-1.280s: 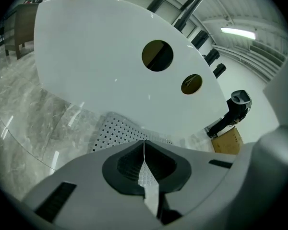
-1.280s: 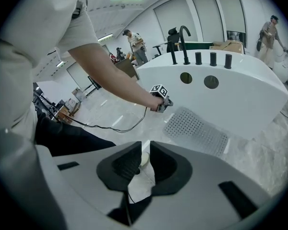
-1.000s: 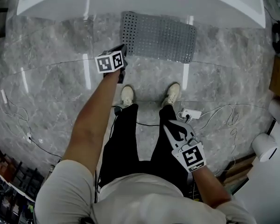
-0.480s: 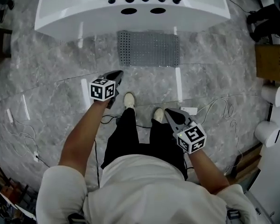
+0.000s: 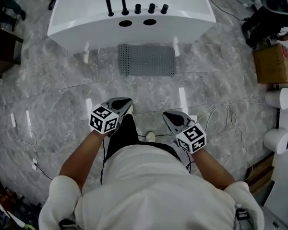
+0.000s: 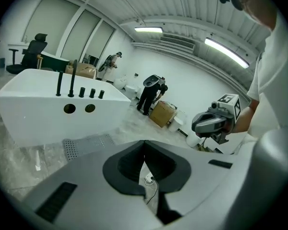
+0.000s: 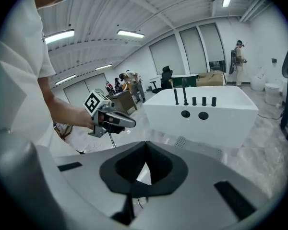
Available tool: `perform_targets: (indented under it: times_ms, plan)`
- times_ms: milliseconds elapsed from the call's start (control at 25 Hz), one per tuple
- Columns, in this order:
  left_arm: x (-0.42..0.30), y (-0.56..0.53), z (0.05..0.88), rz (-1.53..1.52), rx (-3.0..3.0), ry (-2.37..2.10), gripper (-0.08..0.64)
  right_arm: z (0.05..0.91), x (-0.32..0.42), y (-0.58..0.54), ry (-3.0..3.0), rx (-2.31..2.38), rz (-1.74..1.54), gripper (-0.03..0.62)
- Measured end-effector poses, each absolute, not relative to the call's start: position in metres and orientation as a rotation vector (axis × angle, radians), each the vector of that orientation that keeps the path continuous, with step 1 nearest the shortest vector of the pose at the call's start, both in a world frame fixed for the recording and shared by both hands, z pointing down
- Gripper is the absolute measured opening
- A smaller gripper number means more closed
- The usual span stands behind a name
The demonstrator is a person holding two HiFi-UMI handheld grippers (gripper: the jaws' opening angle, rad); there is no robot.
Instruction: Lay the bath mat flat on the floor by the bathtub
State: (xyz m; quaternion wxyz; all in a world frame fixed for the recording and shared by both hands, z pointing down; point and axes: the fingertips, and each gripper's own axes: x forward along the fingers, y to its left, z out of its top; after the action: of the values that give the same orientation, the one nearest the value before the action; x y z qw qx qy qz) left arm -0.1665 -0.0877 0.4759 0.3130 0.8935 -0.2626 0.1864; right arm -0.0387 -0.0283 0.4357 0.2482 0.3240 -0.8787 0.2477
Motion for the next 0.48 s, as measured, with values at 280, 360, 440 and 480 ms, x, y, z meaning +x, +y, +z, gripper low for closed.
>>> perform_targets:
  times_ms: [280,360,440,480]
  plan:
    - [-0.105,0.023,0.411,0.432,2.384,-0.752,0.018,0.415,0.021,0.063,-2.467,0.858,0.638,0.009]
    - [-0.098,0.047,0.4,0.429,2.376,-0.768,0.018,0.415,0.029,0.086,-2.495,0.85,0.667,0.009]
    - [-0.095,0.068,0.388,0.429,2.373,-0.768,0.018,0.411,0.033,0.105,-2.511,0.85,0.674,0.009]
    - [-0.094,0.077,0.38,0.436,2.384,-0.761,0.018,0.408,0.034,0.111,-2.519,0.857,0.665,0.009]
